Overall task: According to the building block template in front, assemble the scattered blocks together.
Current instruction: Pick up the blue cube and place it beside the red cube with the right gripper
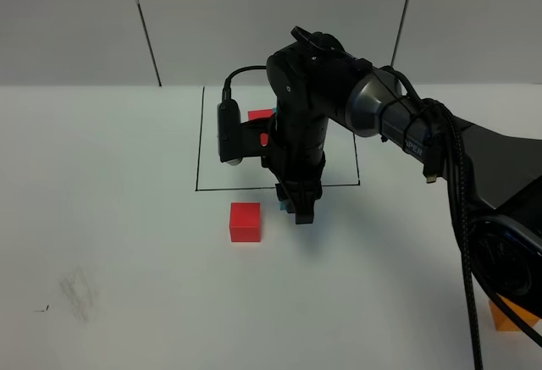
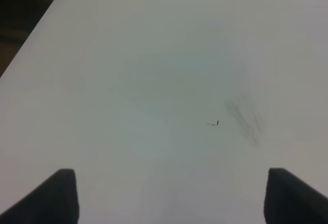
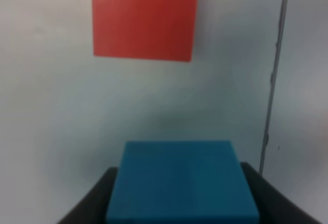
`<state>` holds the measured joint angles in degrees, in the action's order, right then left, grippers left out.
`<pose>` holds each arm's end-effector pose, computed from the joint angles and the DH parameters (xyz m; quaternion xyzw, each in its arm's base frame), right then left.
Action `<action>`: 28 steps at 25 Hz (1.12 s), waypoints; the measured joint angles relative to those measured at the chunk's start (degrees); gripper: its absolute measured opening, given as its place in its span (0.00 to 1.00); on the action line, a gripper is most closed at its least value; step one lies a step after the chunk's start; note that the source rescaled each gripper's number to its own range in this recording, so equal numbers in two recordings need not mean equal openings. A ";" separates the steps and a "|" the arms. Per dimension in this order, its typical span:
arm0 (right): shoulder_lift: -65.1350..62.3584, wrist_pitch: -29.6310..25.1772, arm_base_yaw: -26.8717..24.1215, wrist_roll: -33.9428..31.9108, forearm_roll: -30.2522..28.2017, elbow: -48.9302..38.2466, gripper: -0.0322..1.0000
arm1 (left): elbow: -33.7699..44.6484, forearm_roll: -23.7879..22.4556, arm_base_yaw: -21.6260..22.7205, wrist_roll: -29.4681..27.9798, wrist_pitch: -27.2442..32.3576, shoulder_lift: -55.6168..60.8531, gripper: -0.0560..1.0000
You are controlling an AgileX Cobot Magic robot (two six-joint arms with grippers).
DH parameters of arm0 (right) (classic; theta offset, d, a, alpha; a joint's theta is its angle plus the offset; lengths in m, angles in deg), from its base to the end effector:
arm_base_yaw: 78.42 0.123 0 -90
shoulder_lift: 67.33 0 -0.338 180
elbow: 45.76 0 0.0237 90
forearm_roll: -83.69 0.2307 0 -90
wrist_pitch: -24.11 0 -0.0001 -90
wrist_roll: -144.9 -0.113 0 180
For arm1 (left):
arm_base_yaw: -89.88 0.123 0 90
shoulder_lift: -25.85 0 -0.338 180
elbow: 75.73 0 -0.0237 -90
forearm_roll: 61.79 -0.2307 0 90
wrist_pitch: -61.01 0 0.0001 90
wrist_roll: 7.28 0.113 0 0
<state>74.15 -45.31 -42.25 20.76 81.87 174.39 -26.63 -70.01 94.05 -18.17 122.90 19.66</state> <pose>0.4164 0.3003 0.1999 -0.7201 0.6890 -0.0288 0.0768 -0.0609 0.0099 0.2594 -0.1156 0.8434 0.0410 0.5231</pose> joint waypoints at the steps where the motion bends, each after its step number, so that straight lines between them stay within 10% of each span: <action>1: 0.04 -0.05 0.21 -0.26 0.00 0.06 0.35 | 0.00 0.00 0.00 0.00 0.00 0.00 0.75; 28: 4.46 -0.32 0.57 -5.77 0.49 0.29 0.35 | 0.00 0.00 0.00 0.00 0.00 0.00 0.75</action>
<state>78.61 -45.63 -41.68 14.99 82.35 174.68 -26.63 -70.01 94.05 -18.17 122.90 19.66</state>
